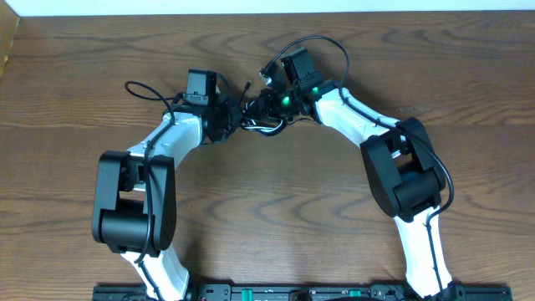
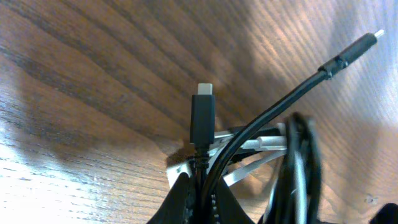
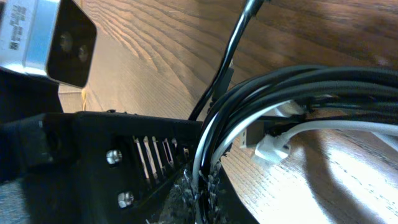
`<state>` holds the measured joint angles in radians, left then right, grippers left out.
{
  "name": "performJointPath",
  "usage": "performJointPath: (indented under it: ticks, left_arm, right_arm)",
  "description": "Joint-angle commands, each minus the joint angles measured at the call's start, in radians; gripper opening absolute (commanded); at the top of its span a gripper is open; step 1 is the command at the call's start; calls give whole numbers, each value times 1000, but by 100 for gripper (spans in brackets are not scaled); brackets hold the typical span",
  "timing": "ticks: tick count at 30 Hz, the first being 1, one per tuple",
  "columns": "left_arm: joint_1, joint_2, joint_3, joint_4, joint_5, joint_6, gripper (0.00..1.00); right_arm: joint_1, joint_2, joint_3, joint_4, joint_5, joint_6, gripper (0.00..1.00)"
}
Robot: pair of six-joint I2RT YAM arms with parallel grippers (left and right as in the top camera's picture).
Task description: Untangle cables
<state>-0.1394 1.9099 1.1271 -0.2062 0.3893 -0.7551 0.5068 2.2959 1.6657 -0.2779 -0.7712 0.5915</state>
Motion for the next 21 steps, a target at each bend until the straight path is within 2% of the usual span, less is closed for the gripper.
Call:
performJointPath:
  ticks: [1,3,11,21]
  left_arm:
    - [5,24,-11,-20,-38,80,8]
    - [21,24,-10,-28,-39,159,8]
    - [97,22,-10,-55,-31,266,8]
    - [163,11,-10,-103,-29,240,8]
  right_arm:
    - [-14,-19,17,-8,6,-19,1]
    - [-22,-19,17,-40,48,-53,1]
    - [-22,-19,17,-168,232,-163,1]
    - [-9,-19,16,-178,295,-169,1]
